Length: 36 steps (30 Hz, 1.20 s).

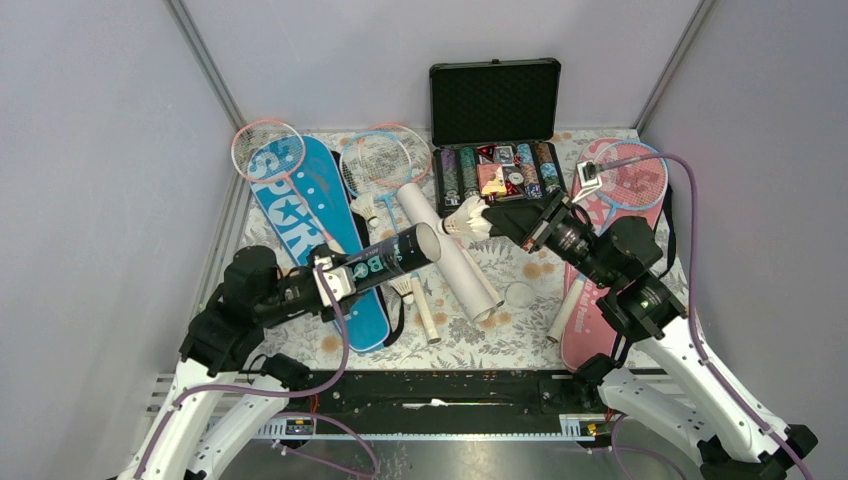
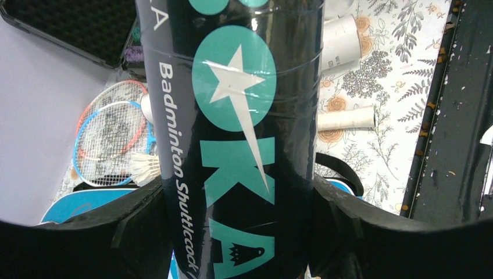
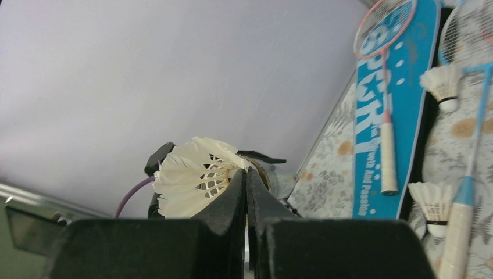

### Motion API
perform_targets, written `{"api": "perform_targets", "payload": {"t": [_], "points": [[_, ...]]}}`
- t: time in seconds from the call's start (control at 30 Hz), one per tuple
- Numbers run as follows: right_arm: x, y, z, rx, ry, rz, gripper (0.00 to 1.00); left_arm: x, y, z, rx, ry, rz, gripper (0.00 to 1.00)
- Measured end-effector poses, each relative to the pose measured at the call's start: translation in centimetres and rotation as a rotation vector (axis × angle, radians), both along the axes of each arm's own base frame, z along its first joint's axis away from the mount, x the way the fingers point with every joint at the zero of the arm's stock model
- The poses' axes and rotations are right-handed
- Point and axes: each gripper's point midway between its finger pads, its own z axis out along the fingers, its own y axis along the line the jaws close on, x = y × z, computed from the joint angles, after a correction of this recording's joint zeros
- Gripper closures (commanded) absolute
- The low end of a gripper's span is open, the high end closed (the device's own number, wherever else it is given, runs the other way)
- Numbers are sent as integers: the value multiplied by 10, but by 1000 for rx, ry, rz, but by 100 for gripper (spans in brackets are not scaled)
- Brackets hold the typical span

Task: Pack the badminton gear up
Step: Place the shuttlecock at the shuttle tube.

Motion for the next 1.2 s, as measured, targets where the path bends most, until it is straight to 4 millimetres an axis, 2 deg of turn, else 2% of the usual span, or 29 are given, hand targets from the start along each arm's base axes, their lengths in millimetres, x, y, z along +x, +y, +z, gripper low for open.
{"api": "perform_targets", "payload": {"t": [0.1, 0.3, 0.53, 0.67, 0.83, 1.13, 1.2], "points": [[0, 12, -1, 27, 24, 58, 100, 0, -1, 4, -9, -7, -4, 72], [-1, 36, -19, 12, 81, 149, 100, 1, -3, 4, -15, 0, -7, 72], [-17, 74, -29, -80, 77, 254, 100, 3, -5, 3, -14, 10, -9, 73], [-15, 91, -35, -128, 68, 257, 100, 2, -4, 1, -11, 19, -8, 73], [-8, 95, -42, -191, 62, 221, 99, 2, -1, -3, -1, 32, 11, 73], [0, 84, -52, -318, 51, 137, 100, 1, -1, -3, -21, 67, 32, 74], [1, 83, -54, -329, 48, 128, 97, 0, -1, -4, -27, 79, 37, 74]]}}
